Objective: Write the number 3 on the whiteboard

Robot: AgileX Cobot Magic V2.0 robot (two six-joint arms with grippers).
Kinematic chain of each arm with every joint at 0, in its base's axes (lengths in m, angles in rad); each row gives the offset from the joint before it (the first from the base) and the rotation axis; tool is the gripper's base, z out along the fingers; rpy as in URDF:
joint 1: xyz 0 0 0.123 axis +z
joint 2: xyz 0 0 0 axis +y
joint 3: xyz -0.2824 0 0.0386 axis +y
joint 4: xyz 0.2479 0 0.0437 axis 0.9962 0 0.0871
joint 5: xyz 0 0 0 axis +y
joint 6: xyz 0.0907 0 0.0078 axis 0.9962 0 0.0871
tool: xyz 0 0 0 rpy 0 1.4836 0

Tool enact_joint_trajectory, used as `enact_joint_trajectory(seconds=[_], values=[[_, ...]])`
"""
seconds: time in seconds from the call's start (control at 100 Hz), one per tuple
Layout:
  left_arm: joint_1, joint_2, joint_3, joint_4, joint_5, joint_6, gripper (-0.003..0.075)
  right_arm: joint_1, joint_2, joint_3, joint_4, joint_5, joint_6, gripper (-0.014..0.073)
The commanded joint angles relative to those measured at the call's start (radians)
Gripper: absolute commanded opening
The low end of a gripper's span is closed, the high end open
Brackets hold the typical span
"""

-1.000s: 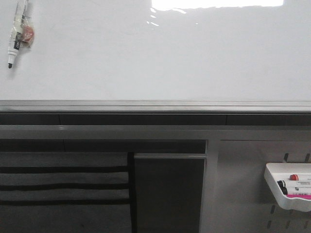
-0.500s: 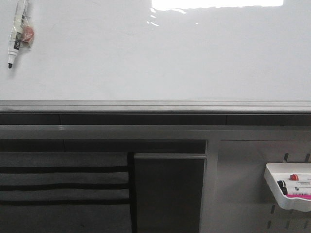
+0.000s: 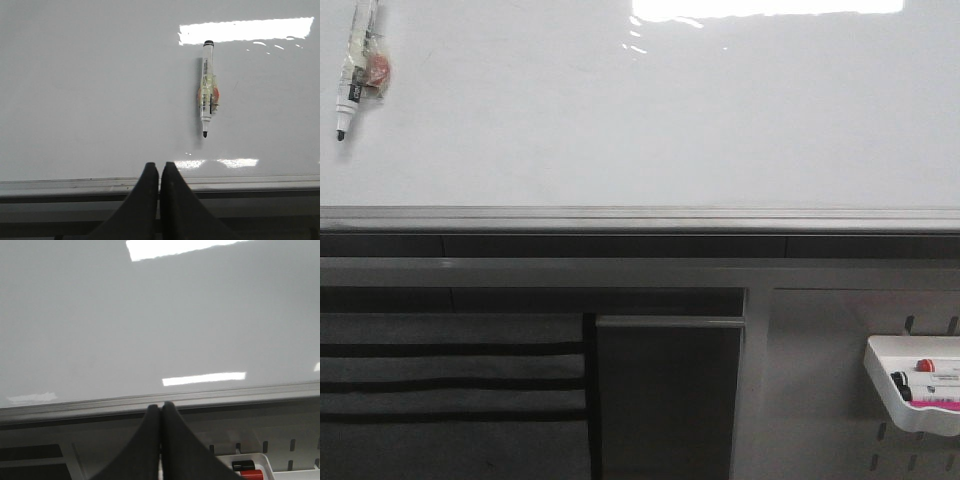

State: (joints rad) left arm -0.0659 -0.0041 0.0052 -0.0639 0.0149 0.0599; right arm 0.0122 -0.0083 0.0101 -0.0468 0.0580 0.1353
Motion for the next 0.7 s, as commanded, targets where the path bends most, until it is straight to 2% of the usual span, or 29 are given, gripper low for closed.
enact_joint_trajectory(seconds=[0.0, 0.13, 0.24, 0.32, 0.42, 0.69], values=[[0.004, -0.028, 0.008, 0.0, -0.081, -0.011, -0.002, -0.006, -0.016, 0.027, -0.01, -0.081, -0.01, -0.0069], [0.004, -0.028, -0.002, -0.018, -0.122, -0.014, -0.002, -0.006, -0.016, 0.014, -0.01, -0.083, -0.01, -0.0069], [0.004, -0.028, -0.06, -0.105, -0.111, -0.014, -0.002, -0.006, -0.016, -0.052, 0.026, -0.067, -0.01, -0.0069], [0.004, -0.021, -0.135, -0.12, -0.072, -0.014, -0.002, -0.006, -0.006, -0.147, 0.062, 0.025, -0.01, -0.0069], [0.004, 0.027, -0.275, -0.11, 0.057, -0.012, -0.002, -0.006, 0.045, -0.28, 0.062, 0.158, -0.012, -0.0069], [0.004, 0.291, -0.6, -0.012, 0.382, -0.004, -0.002, -0.004, 0.328, -0.612, 0.062, 0.452, -0.19, -0.0069]])
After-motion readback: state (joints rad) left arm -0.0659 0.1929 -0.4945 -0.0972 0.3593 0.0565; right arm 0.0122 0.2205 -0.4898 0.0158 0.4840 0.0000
